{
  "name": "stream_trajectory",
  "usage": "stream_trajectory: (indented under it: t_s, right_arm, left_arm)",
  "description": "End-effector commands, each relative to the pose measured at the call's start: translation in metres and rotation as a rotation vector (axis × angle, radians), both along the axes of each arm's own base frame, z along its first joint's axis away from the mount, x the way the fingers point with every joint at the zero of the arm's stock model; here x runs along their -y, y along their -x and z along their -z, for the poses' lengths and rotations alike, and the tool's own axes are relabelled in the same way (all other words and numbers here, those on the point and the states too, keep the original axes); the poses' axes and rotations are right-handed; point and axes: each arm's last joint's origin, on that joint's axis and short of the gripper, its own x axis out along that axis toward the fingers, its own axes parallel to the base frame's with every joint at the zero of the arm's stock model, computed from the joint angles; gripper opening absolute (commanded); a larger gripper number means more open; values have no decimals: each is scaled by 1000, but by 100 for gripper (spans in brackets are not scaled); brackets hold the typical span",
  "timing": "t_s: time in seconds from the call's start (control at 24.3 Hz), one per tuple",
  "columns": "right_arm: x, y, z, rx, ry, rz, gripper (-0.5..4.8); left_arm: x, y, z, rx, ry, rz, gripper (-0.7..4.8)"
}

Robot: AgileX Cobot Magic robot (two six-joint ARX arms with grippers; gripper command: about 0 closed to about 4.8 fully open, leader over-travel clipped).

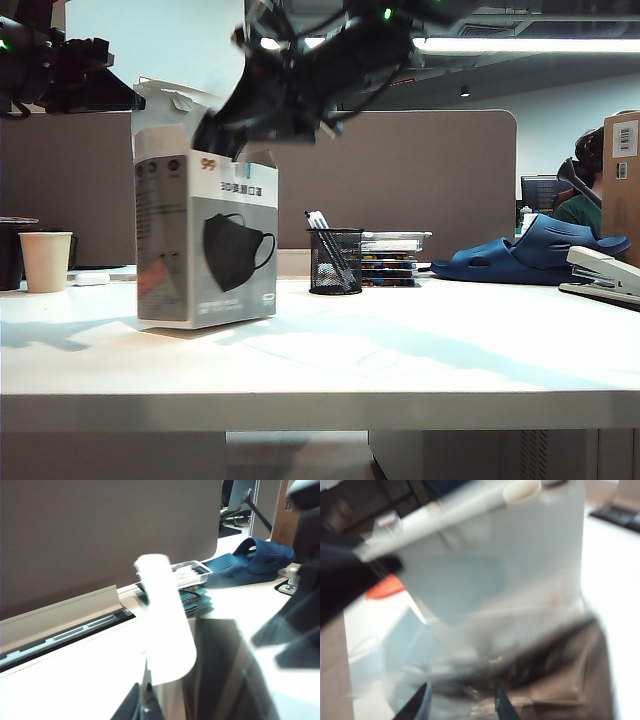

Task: Put the mask into the mask box.

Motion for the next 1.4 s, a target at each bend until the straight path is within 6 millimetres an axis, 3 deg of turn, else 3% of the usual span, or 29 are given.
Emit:
stream_trajectory:
  t_s: [0.04,0.25,0.29,0.33,0.37,0.45,0.66,0.78,0.86,1.15,1.19,1.4]
  right_arm:
    - [5,5,-17,33,-27,-4,212]
    - [10,13,-20,-34,17,-3,211]
    - [13,15,-22,-46,24,-1,190]
    - [14,16,-24,-42,29,1,144]
    - [18,16,-28,-16,35,-1,65]
    - [25,17,-37,40,47,22,0]
    - [57,19,-70,136,48,205,-2]
    - [86,22,-95,230,65,349,-2]
    - [108,25,-110,282,75,449,-2]
    - [178,33,-136,303,88,629,-2]
    - [189,36,-138,298,102,654,-2]
    - [217,44,-145,295,131,715,-2]
  left_arm:
    - [-1,0,-3,17,-1,-21,-6]
    - [-2,0,-3,18,-1,-31,-6]
    - [-2,-1,-3,18,-2,-67,-6]
    - [-3,-1,-3,18,-3,-94,-6]
    - [-4,-2,-3,18,-4,-138,-6]
    - [-6,-3,-3,17,-5,-207,-6]
    - [-7,-3,-3,16,-6,-232,2]
    - [-5,-2,-2,14,-4,-187,155]
    - [-4,-2,-3,14,-4,-170,191]
    - [-3,3,-7,22,-3,-98,197]
    - [-4,6,-12,39,-3,-111,226]
    - [-15,20,-32,100,2,-187,252]
